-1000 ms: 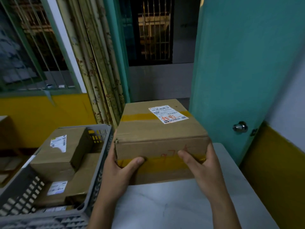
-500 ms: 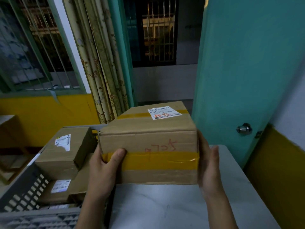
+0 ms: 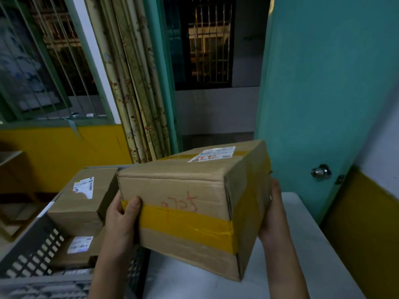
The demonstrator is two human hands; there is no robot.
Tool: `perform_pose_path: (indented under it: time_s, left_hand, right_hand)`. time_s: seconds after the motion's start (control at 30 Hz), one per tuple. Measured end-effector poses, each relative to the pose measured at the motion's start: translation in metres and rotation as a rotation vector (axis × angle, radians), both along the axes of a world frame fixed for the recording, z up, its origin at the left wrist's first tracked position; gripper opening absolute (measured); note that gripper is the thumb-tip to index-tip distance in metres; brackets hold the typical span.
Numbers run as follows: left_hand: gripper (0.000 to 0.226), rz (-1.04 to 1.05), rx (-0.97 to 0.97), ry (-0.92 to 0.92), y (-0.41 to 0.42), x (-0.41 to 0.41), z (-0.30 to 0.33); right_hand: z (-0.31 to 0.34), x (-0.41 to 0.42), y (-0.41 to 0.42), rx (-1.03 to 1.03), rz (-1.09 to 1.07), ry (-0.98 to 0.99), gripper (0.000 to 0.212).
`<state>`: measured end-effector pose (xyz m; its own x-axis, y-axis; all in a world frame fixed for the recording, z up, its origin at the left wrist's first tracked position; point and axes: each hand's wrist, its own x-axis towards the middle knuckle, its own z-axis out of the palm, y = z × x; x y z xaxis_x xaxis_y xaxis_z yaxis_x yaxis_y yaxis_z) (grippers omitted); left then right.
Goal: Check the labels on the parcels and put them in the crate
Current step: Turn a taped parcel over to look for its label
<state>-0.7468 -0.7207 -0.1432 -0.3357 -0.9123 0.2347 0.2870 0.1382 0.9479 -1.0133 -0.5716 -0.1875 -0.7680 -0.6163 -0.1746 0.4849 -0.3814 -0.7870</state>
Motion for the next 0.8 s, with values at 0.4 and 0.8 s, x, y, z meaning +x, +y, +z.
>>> perform_pose_path:
  time_s: [0.4,0.8]
  left_hand:
    - [0.074,0.264,-0.388,-0.406,0.006,-0.023,0.010]
    - [0.049,0.050,-0.325,-0.310,0.010,-0.036,0.008]
  right_hand:
    - [0.015,0.019,-0.004,0.001,-0.355,0.148,0.065]
    - [0.022,0.019,0.010,0.241,-0.305,0.461,0.053]
